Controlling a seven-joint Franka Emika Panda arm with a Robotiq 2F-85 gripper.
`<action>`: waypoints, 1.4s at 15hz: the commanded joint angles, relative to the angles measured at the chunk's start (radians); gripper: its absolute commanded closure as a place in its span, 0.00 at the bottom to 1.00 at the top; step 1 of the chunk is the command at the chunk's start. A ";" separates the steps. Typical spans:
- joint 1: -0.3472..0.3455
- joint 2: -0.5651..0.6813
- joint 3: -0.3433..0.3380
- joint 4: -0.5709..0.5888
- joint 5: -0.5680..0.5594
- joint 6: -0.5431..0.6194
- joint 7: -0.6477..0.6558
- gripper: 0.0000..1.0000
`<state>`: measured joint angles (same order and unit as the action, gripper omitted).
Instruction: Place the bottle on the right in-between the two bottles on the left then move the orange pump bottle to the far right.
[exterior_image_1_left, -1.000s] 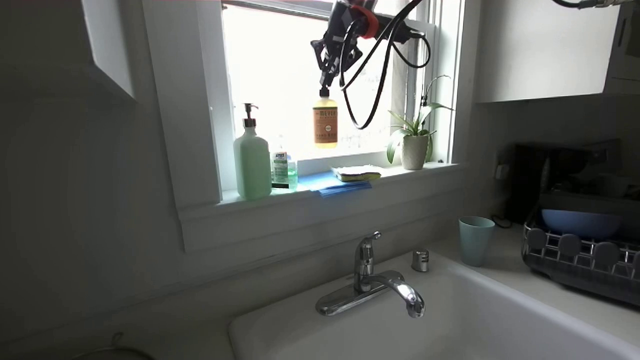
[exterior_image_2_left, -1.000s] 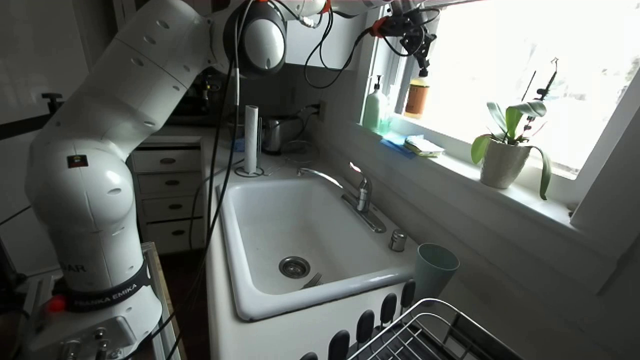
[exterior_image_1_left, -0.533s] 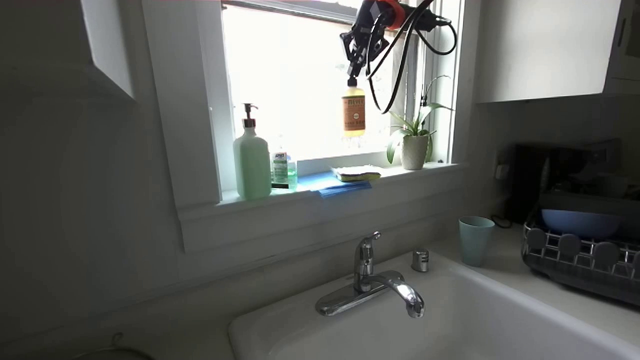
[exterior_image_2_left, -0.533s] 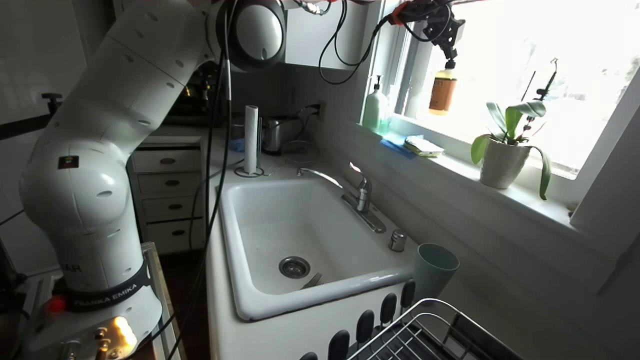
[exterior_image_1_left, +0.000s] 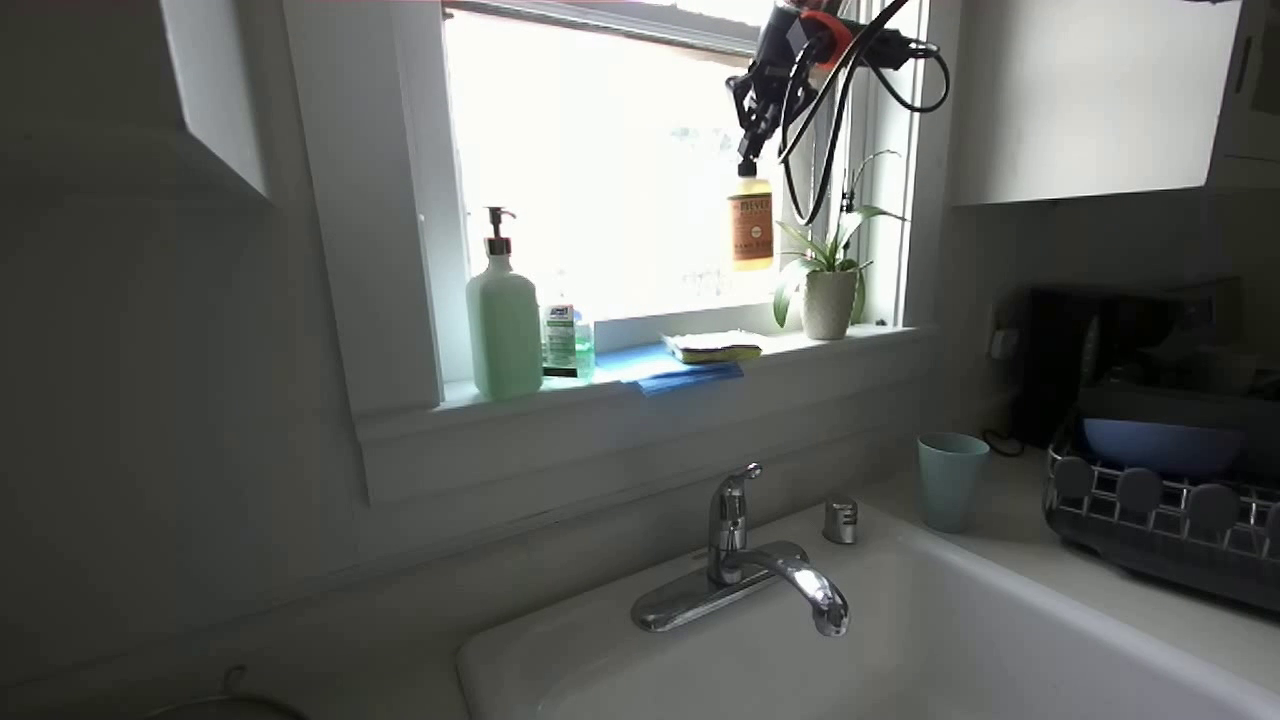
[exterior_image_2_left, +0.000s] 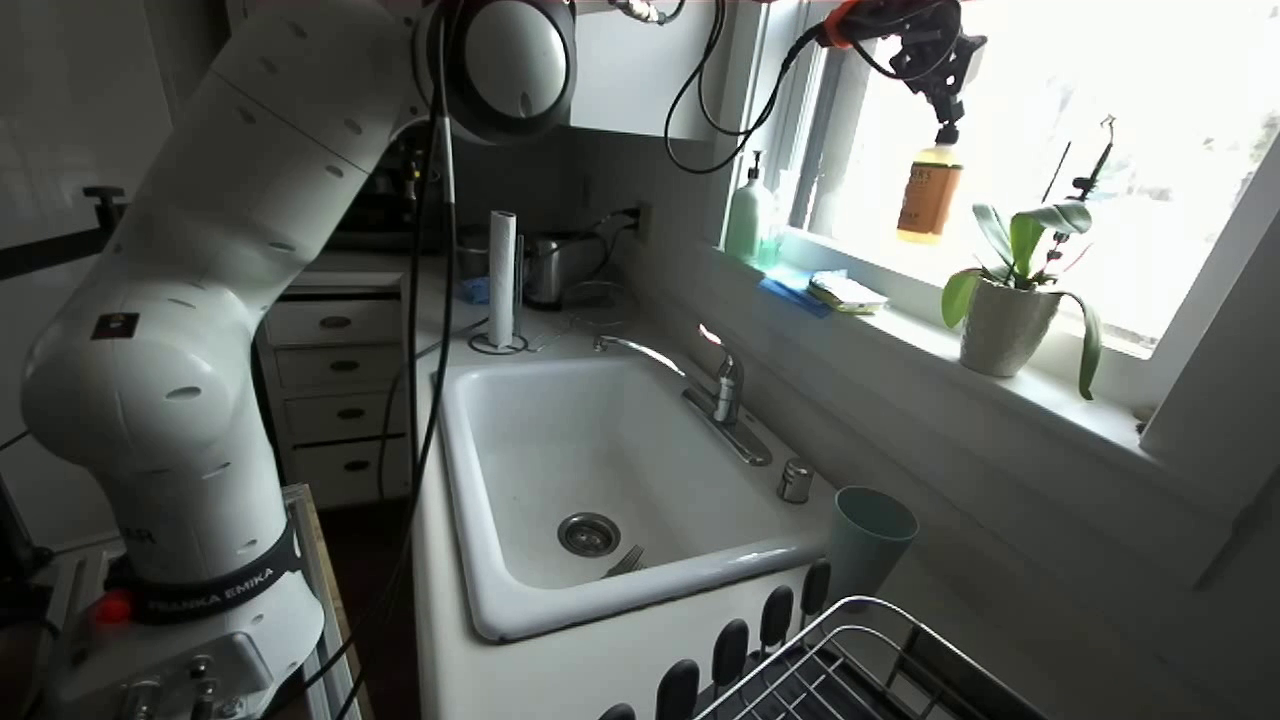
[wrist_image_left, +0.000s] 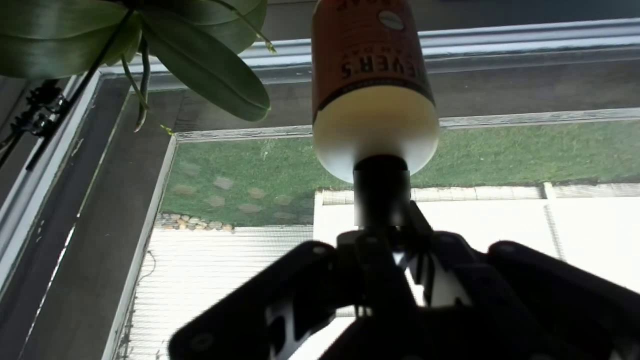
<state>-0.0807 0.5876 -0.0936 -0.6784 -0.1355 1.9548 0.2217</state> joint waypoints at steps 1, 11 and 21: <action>-0.039 -0.041 0.025 -0.051 0.049 0.005 -0.054 0.96; -0.084 -0.070 0.048 -0.191 0.108 0.076 -0.095 0.96; -0.083 -0.160 0.044 -0.470 0.103 0.270 -0.104 0.96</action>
<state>-0.1535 0.5120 -0.0620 -1.0079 -0.0535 2.1330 0.1385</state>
